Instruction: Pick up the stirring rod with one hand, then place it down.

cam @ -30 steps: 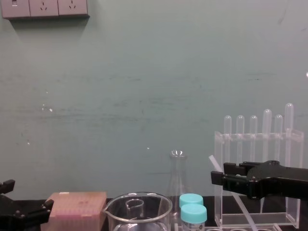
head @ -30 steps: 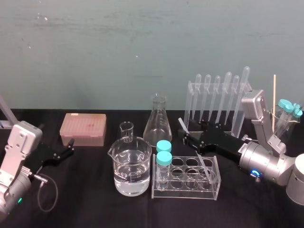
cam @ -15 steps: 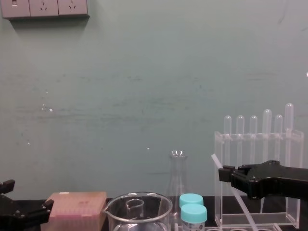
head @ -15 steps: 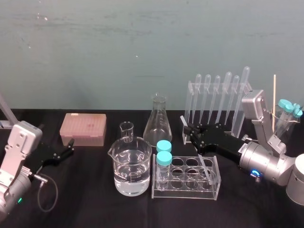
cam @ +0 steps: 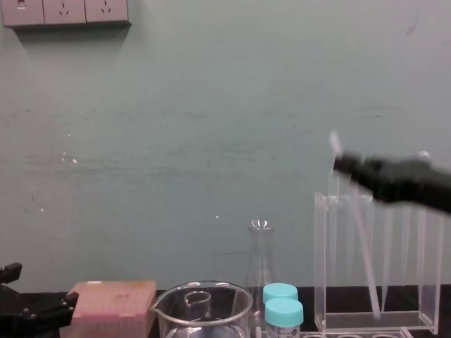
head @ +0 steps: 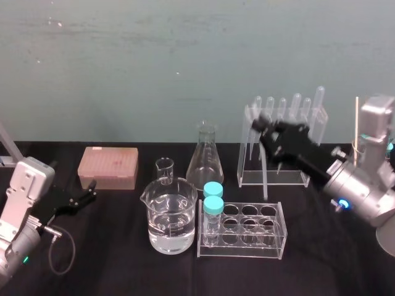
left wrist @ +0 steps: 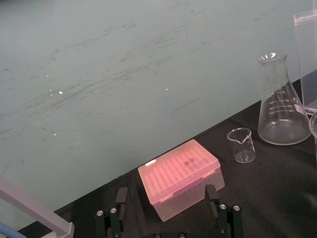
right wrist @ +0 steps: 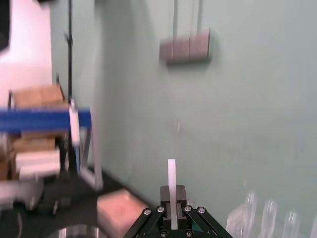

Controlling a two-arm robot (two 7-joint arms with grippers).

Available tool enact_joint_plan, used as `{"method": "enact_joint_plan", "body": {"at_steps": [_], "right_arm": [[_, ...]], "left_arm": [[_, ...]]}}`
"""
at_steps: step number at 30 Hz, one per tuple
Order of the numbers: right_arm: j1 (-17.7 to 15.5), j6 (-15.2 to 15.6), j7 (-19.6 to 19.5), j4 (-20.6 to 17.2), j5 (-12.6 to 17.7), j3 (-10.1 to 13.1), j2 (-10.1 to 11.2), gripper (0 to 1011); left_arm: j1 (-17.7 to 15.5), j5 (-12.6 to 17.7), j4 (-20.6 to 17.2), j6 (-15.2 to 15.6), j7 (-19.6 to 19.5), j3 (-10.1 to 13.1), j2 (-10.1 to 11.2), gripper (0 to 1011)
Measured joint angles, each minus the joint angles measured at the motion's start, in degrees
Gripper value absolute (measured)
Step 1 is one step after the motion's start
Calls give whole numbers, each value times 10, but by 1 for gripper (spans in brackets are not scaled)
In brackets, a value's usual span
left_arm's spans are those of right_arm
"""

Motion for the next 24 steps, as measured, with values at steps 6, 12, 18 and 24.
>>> {"method": "enact_joint_plan", "body": {"at_steps": [6,12,18,24], "right_arm": [[-15,-88,42,-31,37,40,-11,61],[-24,-121,83,-21,61,50,-13,61],[-40,-106,86,-4,49,45,-1,61],[-46,-89,68,5,31,42,4,61]], "left_arm": [[0,0,0,0,0,0,0,1000],[0,0,0,0,0,0,0,1000],[0,0,0,0,0,0,0,1000],[0,0,0,0,0,0,0,1000]]}}
